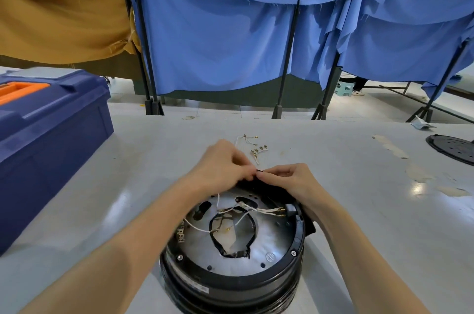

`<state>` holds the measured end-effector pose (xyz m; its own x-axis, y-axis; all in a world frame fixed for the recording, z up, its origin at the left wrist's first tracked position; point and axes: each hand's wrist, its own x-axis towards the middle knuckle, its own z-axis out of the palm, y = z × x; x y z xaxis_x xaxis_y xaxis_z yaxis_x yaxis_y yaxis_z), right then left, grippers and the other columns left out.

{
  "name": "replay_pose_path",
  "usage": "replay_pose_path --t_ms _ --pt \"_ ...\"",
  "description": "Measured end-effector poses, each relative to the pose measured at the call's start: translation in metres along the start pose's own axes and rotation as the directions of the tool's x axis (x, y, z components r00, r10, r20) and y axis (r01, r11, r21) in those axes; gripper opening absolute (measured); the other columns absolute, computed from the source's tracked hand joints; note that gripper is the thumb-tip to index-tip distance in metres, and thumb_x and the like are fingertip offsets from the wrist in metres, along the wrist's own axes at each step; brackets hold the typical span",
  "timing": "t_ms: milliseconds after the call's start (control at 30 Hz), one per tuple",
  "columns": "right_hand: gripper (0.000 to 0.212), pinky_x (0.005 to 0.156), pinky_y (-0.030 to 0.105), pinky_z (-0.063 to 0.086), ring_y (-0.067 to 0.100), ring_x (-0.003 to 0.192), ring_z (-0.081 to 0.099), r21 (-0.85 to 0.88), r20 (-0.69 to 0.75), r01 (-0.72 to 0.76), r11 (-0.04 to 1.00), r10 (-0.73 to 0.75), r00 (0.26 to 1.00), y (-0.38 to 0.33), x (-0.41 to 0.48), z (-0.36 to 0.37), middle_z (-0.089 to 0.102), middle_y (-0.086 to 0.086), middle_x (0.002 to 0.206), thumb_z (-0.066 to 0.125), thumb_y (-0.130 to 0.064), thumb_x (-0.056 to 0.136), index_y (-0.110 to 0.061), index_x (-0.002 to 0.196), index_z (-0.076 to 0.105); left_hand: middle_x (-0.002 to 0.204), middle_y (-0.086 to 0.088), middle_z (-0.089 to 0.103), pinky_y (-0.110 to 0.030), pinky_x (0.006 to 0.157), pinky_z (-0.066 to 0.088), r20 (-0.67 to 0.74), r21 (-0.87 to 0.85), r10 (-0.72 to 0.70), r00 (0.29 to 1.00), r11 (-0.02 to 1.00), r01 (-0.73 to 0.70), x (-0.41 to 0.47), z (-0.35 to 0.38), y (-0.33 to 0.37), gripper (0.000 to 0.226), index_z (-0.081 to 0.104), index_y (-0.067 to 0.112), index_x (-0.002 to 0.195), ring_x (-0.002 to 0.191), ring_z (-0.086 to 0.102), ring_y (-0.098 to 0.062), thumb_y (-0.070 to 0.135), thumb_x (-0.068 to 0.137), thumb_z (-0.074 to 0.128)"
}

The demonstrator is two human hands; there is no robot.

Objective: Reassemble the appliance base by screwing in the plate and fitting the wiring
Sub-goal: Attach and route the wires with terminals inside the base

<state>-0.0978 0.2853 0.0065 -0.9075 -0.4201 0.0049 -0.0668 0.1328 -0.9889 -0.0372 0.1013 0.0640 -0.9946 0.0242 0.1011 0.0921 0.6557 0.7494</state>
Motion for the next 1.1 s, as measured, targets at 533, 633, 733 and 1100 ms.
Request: replay_pose_path --t_ms 533,633,733,1100 --pt "0.014 0.084 0.034 0.057 0.018 0.08 0.073 -0.253 0.01 0.033 0.967 -0.032 0.999 -0.013 -0.003 0.001 0.077 0.003 0.08 0.077 -0.031 0.082 -0.018 0.085 0.08 0.059 0.011 0.069 -0.015 0.054 0.039 -0.232 0.073 -0.125 0.965 0.987 0.145 -0.029 -0.047 -0.066 0.011 0.075 0.03 0.066 0.056 0.06 0.001 0.03 0.069 0.086" --pt "0.016 0.075 0.022 0.054 0.005 0.079 0.07 -0.416 -0.065 0.1 0.904 -0.14 0.988 -0.022 -0.001 0.005 0.076 -0.007 0.079 0.074 -0.035 0.084 -0.02 0.086 0.079 0.055 0.012 0.067 -0.014 0.052 0.04 -0.227 0.094 -0.118 0.967 0.985 0.142 -0.03 -0.049 -0.063 0.015 0.074 0.026 0.061 0.05 0.057 0.005 0.024 0.069 0.087" --pt "0.014 0.073 0.014 0.048 -0.003 0.08 0.067 -0.475 -0.103 0.225 0.851 -0.307 0.946 -0.038 -0.004 0.014 0.074 -0.014 0.082 0.073 -0.035 0.085 -0.022 0.088 0.079 0.057 0.004 0.069 -0.018 0.049 0.046 -0.2 0.076 -0.128 0.971 0.987 0.145 -0.03 -0.049 -0.058 0.015 0.073 0.022 0.064 0.045 0.058 -0.004 0.02 0.07 0.086" --pt "0.026 0.09 0.029 0.055 0.01 0.093 0.071 -0.292 0.311 0.231 0.928 -0.137 0.941 -0.045 -0.016 0.062 0.076 0.0 0.096 0.064 -0.031 0.094 -0.019 0.116 0.068 0.071 -0.008 0.072 -0.021 0.053 0.054 -0.048 -0.453 -0.189 0.981 0.879 0.148 -0.035 -0.052 -0.031 0.009 0.076 0.005 0.078 0.062 0.068 -0.013 0.009 0.072 0.081"
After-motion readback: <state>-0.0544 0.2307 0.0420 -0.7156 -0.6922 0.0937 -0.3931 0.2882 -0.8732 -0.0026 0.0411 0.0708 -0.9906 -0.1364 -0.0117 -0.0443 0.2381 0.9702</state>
